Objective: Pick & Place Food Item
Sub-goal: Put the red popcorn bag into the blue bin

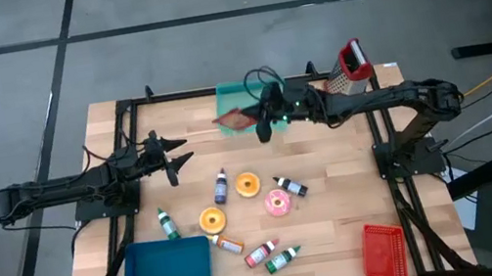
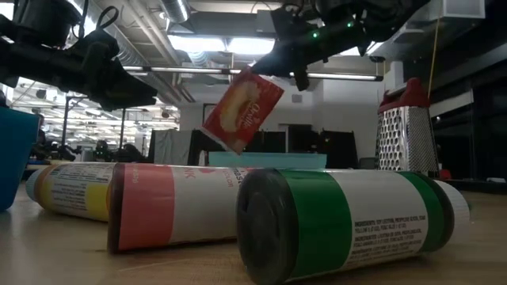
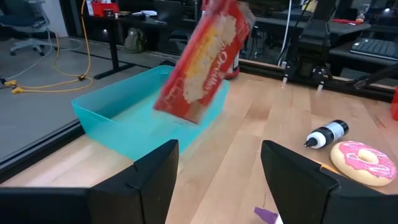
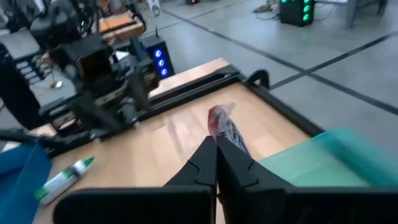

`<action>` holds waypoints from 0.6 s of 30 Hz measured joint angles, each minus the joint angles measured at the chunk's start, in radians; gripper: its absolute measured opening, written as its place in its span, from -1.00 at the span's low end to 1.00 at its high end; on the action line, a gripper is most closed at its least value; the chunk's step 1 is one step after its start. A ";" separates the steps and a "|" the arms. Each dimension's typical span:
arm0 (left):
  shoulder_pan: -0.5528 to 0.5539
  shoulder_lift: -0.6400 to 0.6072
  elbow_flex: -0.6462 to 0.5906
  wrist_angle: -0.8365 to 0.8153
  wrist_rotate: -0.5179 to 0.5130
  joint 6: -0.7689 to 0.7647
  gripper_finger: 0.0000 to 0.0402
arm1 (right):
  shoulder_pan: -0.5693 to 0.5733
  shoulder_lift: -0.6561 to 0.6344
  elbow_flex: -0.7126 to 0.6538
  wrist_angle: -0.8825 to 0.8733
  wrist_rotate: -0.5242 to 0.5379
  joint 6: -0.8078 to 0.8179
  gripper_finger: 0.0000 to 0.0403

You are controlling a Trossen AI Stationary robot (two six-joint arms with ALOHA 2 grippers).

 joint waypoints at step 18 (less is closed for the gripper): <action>0.000 0.000 0.000 -0.001 0.001 -0.001 0.12 | -0.143 0.033 0.000 0.155 -0.043 0.017 -1.00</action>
